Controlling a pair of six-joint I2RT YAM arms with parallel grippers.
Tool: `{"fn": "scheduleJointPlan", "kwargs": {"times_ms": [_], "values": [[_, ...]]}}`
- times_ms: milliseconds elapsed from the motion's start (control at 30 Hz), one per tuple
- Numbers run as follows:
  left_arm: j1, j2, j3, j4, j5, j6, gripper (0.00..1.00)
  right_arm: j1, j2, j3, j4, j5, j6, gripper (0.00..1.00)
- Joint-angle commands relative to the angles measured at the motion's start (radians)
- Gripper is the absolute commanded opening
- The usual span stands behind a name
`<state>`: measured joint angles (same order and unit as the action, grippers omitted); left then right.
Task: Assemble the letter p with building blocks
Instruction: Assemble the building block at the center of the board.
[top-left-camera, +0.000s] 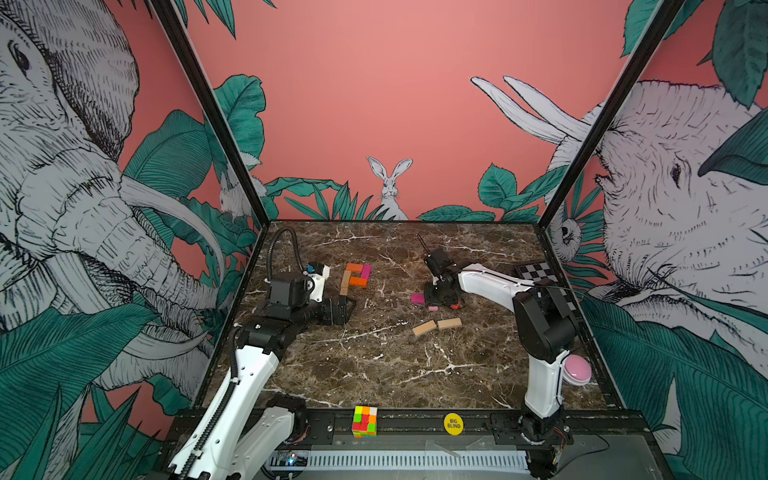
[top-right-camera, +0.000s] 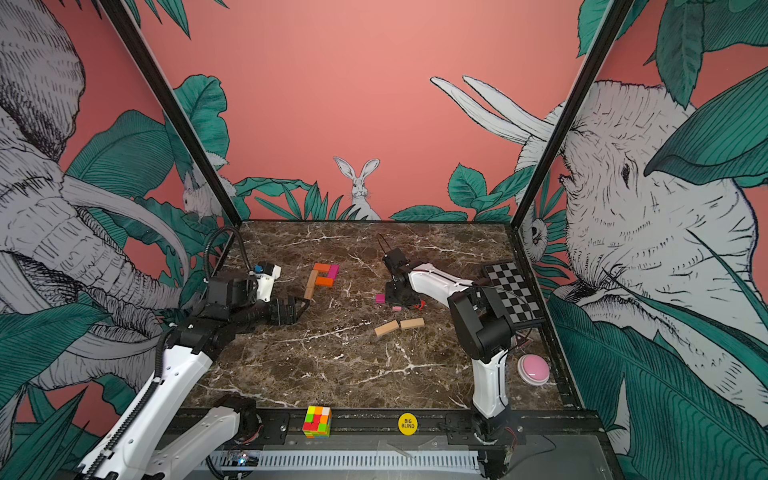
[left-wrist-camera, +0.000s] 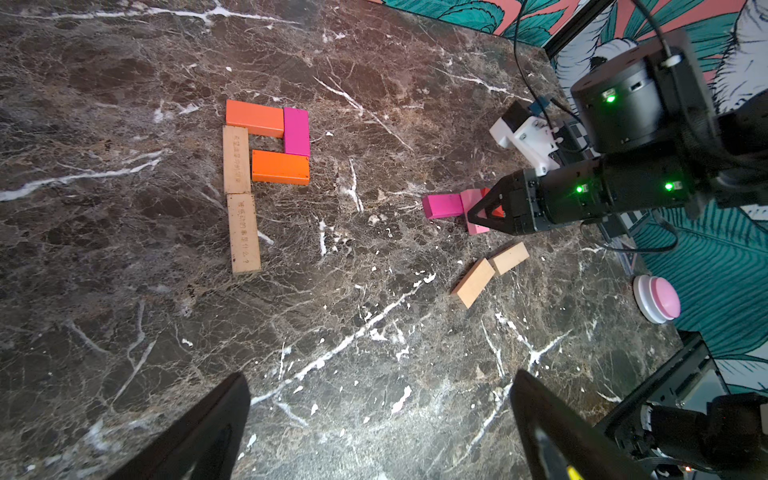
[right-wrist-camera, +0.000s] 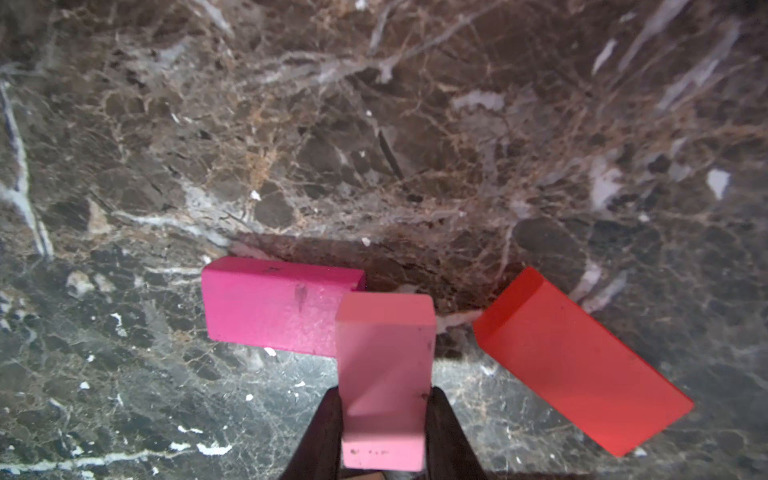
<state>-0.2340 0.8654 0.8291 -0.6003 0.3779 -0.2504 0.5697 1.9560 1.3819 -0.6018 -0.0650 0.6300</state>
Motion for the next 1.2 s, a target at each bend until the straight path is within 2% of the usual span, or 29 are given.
{"fn": "scheduleJointPlan", "kwargs": {"times_ms": [0, 167, 600, 1000, 1167], "values": [[0.006, -0.018, -0.006, 0.007, 0.007, 0.003, 1.0, 0.006, 0.022, 0.002, -0.001, 0.005, 0.013, 0.12], [0.005, -0.014, -0.006, 0.007, 0.007, 0.003, 1.0, 0.006, 0.034, 0.0, -0.014, 0.015, 0.01, 0.12], [0.005, -0.012, -0.007, 0.003, 0.0, 0.003, 1.0, -0.006, -0.074, -0.009, -0.031, 0.015, -0.041, 0.12], [0.005, 0.008, -0.019, 0.003, 0.049, -0.018, 1.0, -0.049, 0.026, 0.068, -0.131, -0.056, -0.207, 0.12], [0.005, 0.022, -0.015, 0.004, 0.056, -0.015, 1.0, -0.05, 0.057, 0.079, -0.135, -0.062, -0.217, 0.12]]}}
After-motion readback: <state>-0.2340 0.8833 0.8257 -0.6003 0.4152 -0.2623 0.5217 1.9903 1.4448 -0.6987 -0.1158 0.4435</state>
